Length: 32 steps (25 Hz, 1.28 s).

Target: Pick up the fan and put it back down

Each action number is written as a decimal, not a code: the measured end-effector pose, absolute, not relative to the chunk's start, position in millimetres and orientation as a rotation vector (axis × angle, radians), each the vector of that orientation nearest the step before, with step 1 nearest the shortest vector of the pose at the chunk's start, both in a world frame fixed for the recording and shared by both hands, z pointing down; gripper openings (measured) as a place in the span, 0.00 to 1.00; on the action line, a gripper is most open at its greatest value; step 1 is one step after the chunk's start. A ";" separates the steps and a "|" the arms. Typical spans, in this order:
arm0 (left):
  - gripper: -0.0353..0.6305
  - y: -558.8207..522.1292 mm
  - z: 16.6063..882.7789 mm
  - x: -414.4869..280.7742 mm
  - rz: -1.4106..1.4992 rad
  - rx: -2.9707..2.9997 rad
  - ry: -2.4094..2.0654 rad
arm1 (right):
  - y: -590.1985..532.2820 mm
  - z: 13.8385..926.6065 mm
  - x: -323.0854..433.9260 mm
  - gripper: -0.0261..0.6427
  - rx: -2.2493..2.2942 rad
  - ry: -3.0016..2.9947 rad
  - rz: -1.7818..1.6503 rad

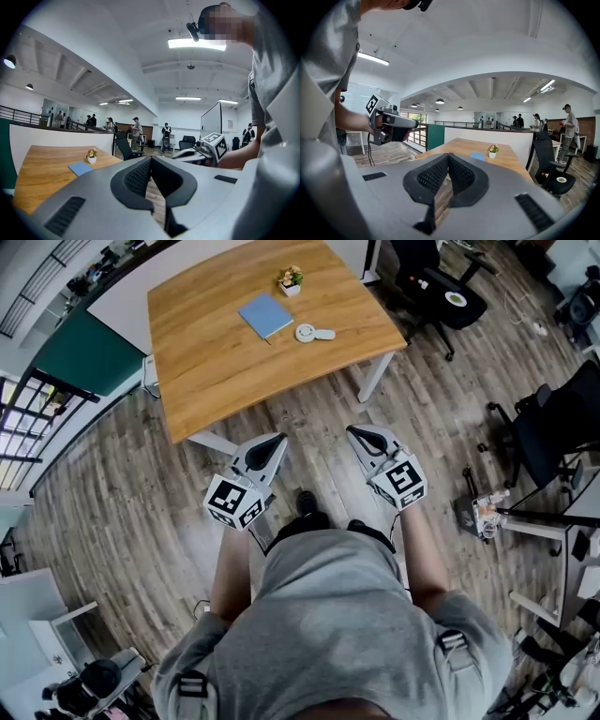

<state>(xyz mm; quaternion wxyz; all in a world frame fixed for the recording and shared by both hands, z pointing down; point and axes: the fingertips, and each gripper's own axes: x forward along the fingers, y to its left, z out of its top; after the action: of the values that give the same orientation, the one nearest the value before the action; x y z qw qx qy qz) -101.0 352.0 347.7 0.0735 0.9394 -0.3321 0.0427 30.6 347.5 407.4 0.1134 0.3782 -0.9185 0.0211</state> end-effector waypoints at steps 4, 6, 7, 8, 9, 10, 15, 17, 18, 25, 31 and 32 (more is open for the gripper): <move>0.08 337.4 347.2 -122.4 0.135 2.826 -0.981 | 335.0 406.5 10.3 0.05 1.138 -2.690 0.072; 0.08 329.9 347.9 -130.8 0.138 2.830 -0.976 | 328.3 408.6 2.4 0.05 1.148 -2.684 0.076; 0.08 327.1 348.6 -134.5 0.139 2.831 -0.973 | 325.6 409.9 -1.1 0.05 1.152 -2.680 0.078; 0.08 324.9 349.2 -137.9 0.140 2.832 -0.969 | 323.5 410.9 -4.4 0.05 1.157 -2.677 0.080; 0.08 323.0 349.9 -141.1 0.142 2.834 -0.964 | 321.4 411.4 -7.5 0.05 1.164 -2.675 0.081; 0.08 320.9 350.7 -144.2 0.146 2.835 -0.958 | 319.2 411.4 -10.4 0.05 1.172 -2.672 0.082; 0.08 309.0 353.8 -157.0 0.156 2.848 -0.934 | 308.3 413.7 -21.0 0.05 1.209 -2.658 0.083; 0.08 305.5 355.9 -161.6 0.157 2.848 -0.928 | 306.2 415.8 -24.7 0.05 1.217 -2.651 0.089; 0.08 303.4 357.0 -164.3 0.157 2.844 -0.928 | 305.2 416.8 -26.8 0.05 1.218 -2.648 0.094; 0.08 292.7 361.7 -169.3 0.158 2.832 -0.910 | 297.2 419.6 -33.0 0.05 1.220 -2.632 0.105; 0.08 280.3 368.4 -161.6 0.193 2.840 -0.894 | 285.7 433.3 -24.9 0.05 1.228 -2.630 0.139; 0.08 276.2 369.3 -160.7 0.197 2.843 -0.894 | 282.2 436.7 -24.1 0.05 1.227 -2.629 0.143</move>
<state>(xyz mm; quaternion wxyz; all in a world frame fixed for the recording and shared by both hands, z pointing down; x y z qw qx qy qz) -160.7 276.2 369.3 0.0772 0.9491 -0.2983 0.0657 -24.1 282.2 436.7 0.1182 0.4193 -0.8988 0.0487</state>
